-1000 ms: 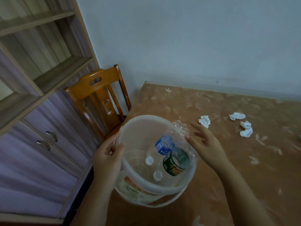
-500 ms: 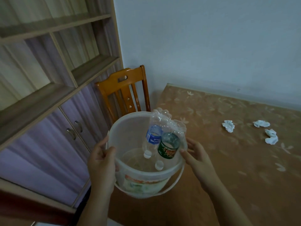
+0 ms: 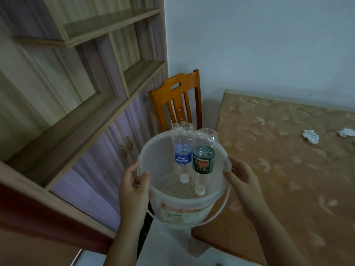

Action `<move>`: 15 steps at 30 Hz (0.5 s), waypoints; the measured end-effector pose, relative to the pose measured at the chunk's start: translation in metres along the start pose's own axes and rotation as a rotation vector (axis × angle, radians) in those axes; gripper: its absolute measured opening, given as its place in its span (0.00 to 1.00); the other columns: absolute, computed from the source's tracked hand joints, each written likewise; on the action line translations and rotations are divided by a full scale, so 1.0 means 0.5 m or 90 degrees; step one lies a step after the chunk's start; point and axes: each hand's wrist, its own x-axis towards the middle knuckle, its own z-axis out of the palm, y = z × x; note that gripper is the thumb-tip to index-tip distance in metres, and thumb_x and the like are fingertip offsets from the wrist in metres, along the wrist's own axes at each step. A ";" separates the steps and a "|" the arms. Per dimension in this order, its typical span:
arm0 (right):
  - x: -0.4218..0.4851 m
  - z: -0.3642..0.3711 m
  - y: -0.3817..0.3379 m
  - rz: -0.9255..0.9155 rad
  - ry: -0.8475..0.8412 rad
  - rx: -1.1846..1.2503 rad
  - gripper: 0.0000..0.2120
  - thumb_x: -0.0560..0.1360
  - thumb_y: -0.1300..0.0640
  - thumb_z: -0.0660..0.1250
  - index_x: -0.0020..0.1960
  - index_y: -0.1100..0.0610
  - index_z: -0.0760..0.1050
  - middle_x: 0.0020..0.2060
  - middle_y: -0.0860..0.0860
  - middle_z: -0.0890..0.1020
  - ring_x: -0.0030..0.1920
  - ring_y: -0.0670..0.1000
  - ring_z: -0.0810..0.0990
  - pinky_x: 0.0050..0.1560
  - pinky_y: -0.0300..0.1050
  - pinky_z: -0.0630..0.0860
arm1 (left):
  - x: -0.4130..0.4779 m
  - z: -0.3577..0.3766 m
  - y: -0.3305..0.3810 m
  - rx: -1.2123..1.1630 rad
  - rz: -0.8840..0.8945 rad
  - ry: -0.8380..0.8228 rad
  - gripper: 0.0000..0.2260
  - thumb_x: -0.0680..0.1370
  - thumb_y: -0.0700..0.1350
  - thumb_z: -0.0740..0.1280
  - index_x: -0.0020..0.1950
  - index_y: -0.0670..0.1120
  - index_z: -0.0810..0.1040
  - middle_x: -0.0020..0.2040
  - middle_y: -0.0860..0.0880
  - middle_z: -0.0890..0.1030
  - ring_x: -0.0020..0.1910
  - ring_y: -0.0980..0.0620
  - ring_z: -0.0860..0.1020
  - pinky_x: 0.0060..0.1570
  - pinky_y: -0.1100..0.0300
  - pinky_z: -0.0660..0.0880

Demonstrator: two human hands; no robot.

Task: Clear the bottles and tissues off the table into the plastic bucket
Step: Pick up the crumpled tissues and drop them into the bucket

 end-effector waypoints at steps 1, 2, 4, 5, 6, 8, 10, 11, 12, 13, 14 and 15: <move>0.005 0.010 -0.001 -0.001 0.002 -0.001 0.15 0.72 0.64 0.66 0.54 0.47 0.74 0.50 0.45 0.80 0.50 0.42 0.78 0.41 0.33 0.76 | 0.011 -0.005 -0.004 -0.003 0.002 -0.007 0.12 0.76 0.42 0.64 0.54 0.59 0.75 0.37 0.46 0.80 0.35 0.52 0.79 0.37 0.52 0.77; 0.013 0.018 -0.001 -0.004 0.003 -0.003 0.15 0.72 0.64 0.66 0.53 0.46 0.74 0.50 0.45 0.80 0.49 0.41 0.78 0.41 0.32 0.76 | 0.022 -0.007 -0.006 -0.008 0.003 -0.013 0.12 0.76 0.42 0.65 0.53 0.59 0.74 0.37 0.44 0.80 0.35 0.52 0.79 0.37 0.53 0.77; 0.037 0.033 -0.001 -0.012 0.006 -0.002 0.16 0.72 0.65 0.65 0.51 0.45 0.74 0.50 0.45 0.79 0.48 0.40 0.78 0.40 0.31 0.76 | 0.049 -0.004 -0.012 -0.014 0.006 -0.020 0.12 0.76 0.42 0.65 0.55 0.57 0.75 0.35 0.44 0.78 0.32 0.57 0.77 0.32 0.59 0.76; 0.051 0.040 0.000 -0.012 0.007 0.000 0.16 0.72 0.65 0.65 0.51 0.45 0.74 0.50 0.45 0.79 0.49 0.41 0.78 0.39 0.32 0.76 | 0.065 -0.001 -0.014 -0.015 0.008 -0.021 0.12 0.76 0.42 0.65 0.56 0.56 0.75 0.33 0.45 0.76 0.29 0.59 0.76 0.29 0.62 0.75; 0.066 0.046 0.002 -0.012 0.008 0.002 0.16 0.72 0.64 0.65 0.52 0.45 0.74 0.50 0.45 0.79 0.50 0.42 0.78 0.39 0.32 0.76 | 0.081 0.005 -0.015 -0.012 0.010 -0.022 0.11 0.76 0.41 0.65 0.56 0.55 0.75 0.31 0.46 0.75 0.27 0.61 0.75 0.28 0.63 0.74; 0.097 0.055 0.009 -0.011 0.015 0.010 0.16 0.72 0.63 0.65 0.54 0.44 0.73 0.51 0.44 0.79 0.51 0.43 0.78 0.39 0.33 0.76 | 0.111 0.020 -0.014 -0.001 0.013 -0.031 0.11 0.76 0.42 0.65 0.56 0.55 0.75 0.32 0.45 0.76 0.27 0.60 0.76 0.30 0.58 0.76; 0.129 0.061 0.016 -0.012 0.037 0.015 0.17 0.72 0.64 0.65 0.55 0.46 0.74 0.51 0.44 0.79 0.52 0.44 0.78 0.40 0.34 0.76 | 0.143 0.039 -0.009 0.000 0.009 -0.048 0.12 0.76 0.42 0.65 0.55 0.57 0.74 0.37 0.46 0.79 0.32 0.55 0.79 0.34 0.53 0.78; 0.145 0.064 0.019 -0.013 0.050 0.019 0.17 0.72 0.64 0.65 0.56 0.47 0.74 0.51 0.45 0.79 0.52 0.45 0.78 0.40 0.35 0.76 | 0.161 0.049 -0.007 -0.002 0.008 -0.061 0.13 0.76 0.42 0.65 0.55 0.58 0.74 0.38 0.48 0.80 0.34 0.54 0.80 0.33 0.54 0.79; 0.161 0.067 0.023 -0.012 0.060 0.024 0.17 0.72 0.64 0.64 0.56 0.47 0.73 0.51 0.45 0.79 0.52 0.45 0.78 0.40 0.35 0.76 | 0.180 0.059 -0.006 -0.005 0.007 -0.075 0.13 0.76 0.41 0.66 0.55 0.58 0.74 0.39 0.50 0.80 0.35 0.55 0.81 0.32 0.56 0.78; 0.176 0.070 0.026 -0.010 0.069 0.029 0.17 0.72 0.64 0.64 0.55 0.47 0.73 0.51 0.46 0.79 0.52 0.45 0.78 0.40 0.35 0.75 | 0.199 0.070 -0.004 -0.007 0.007 -0.088 0.13 0.76 0.41 0.66 0.55 0.58 0.75 0.39 0.50 0.81 0.36 0.56 0.81 0.32 0.57 0.78; 0.192 0.072 0.028 -0.008 0.077 0.035 0.17 0.72 0.64 0.64 0.55 0.46 0.73 0.52 0.46 0.79 0.52 0.45 0.78 0.41 0.35 0.75 | 0.220 0.081 -0.001 -0.007 0.010 -0.097 0.13 0.76 0.41 0.66 0.55 0.58 0.75 0.39 0.51 0.82 0.36 0.56 0.81 0.33 0.57 0.78; 0.207 0.073 0.030 -0.007 0.082 0.039 0.17 0.72 0.64 0.65 0.54 0.45 0.73 0.52 0.47 0.79 0.52 0.45 0.78 0.41 0.35 0.75 | 0.239 0.093 0.002 -0.006 0.014 -0.101 0.13 0.75 0.41 0.67 0.54 0.59 0.75 0.38 0.51 0.82 0.35 0.57 0.81 0.33 0.59 0.78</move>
